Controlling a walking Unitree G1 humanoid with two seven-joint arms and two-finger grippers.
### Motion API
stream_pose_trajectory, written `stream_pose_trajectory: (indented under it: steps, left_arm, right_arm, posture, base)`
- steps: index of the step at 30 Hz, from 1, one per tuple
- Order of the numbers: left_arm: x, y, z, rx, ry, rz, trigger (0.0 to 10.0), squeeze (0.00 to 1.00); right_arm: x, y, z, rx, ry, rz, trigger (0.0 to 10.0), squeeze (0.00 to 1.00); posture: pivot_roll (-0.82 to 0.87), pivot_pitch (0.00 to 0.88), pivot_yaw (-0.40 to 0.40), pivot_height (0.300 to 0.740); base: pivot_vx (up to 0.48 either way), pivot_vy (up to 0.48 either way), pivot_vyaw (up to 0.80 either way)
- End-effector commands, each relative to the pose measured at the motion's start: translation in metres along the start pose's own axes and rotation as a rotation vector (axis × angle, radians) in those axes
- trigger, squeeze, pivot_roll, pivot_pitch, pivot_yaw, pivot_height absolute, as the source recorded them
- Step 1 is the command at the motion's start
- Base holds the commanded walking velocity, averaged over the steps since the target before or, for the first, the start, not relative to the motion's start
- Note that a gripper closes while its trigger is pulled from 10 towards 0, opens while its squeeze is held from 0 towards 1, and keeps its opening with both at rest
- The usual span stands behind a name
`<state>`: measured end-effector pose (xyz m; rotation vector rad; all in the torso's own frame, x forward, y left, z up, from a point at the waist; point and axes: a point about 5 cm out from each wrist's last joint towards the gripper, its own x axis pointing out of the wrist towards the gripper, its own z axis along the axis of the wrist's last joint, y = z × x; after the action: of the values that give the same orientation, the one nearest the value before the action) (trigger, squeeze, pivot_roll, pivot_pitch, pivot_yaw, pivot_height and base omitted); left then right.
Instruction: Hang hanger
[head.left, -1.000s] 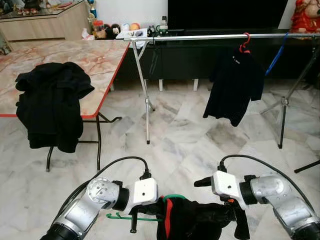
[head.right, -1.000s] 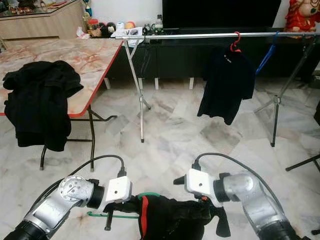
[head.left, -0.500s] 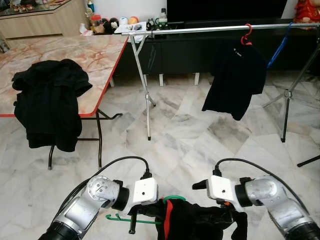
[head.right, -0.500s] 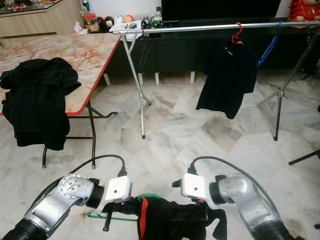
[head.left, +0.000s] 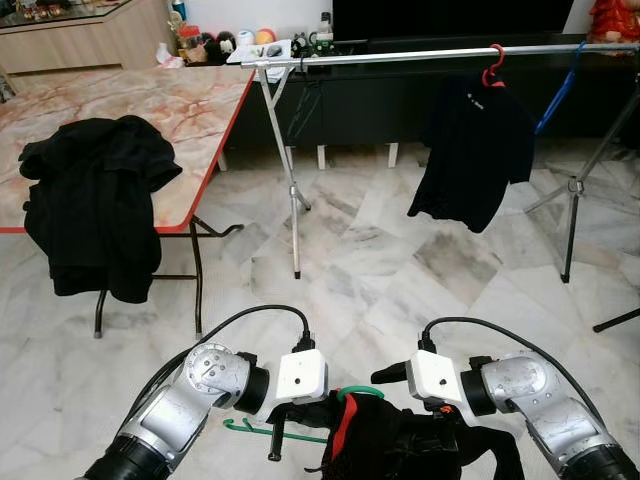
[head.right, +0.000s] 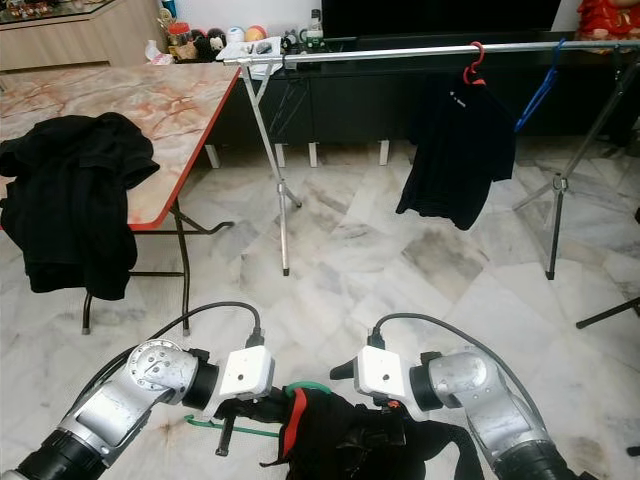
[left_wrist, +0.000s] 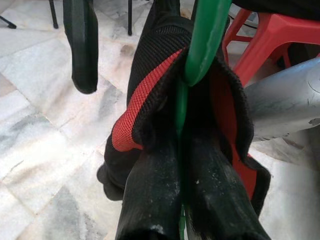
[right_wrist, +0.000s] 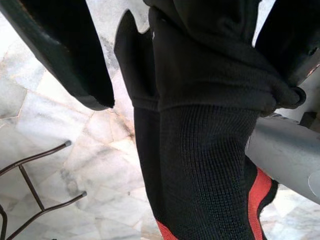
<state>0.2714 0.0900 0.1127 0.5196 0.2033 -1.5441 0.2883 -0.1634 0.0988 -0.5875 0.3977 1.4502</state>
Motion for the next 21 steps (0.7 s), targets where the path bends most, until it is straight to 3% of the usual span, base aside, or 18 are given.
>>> stream_pose_trajectory:
  steps: [1,5,6,7,8,21]
  left_arm:
    - [0.001,0.004,0.008,0.031,-0.015,0.006,10.0,0.0]
    - [0.003,0.005,0.01,0.036,-0.02,0.004,10.0,0.0]
    - [0.003,0.005,0.011,0.037,-0.021,0.004,10.0,0.0]
    - [0.003,0.005,0.011,0.038,-0.021,0.003,10.0,0.0]
    - [0.003,0.006,0.011,0.04,-0.021,0.003,10.0,0.0]
    - [0.009,0.007,0.016,0.053,-0.028,-0.01,10.0,0.0]
  right_arm:
    - [0.007,0.001,0.002,-0.029,0.008,0.021,10.0,0.0]
    - [0.01,-0.001,0.001,-0.02,0.004,0.006,10.0,0.0]
    - [0.01,-0.001,0.001,-0.019,0.004,0.002,8.0,0.0]
    - [0.01,-0.002,0.001,-0.017,0.005,-0.003,2.9,0.0]
    - [0.01,-0.003,0.001,-0.015,0.003,-0.007,0.0,0.0]
    - [0.018,-0.001,-0.006,-0.004,0.034,-0.01,0.0,0.0]
  posture:
    - [0.08,0.132,0.074,0.74]
    - [0.08,0.128,0.07,0.74]
    - [0.08,0.128,0.07,0.74]
    - [0.08,0.125,0.07,0.74]
    - [0.08,0.125,0.07,0.74]
    - [0.08,0.104,0.067,0.74]
  base:
    - [0.0,0.0,0.0]
    - [0.0,0.0,0.0]
    - [0.0,0.0,0.0]
    - [0.0,0.0,0.0]
    - [0.0,0.0,0.0]
    - [0.0,0.0,0.0]
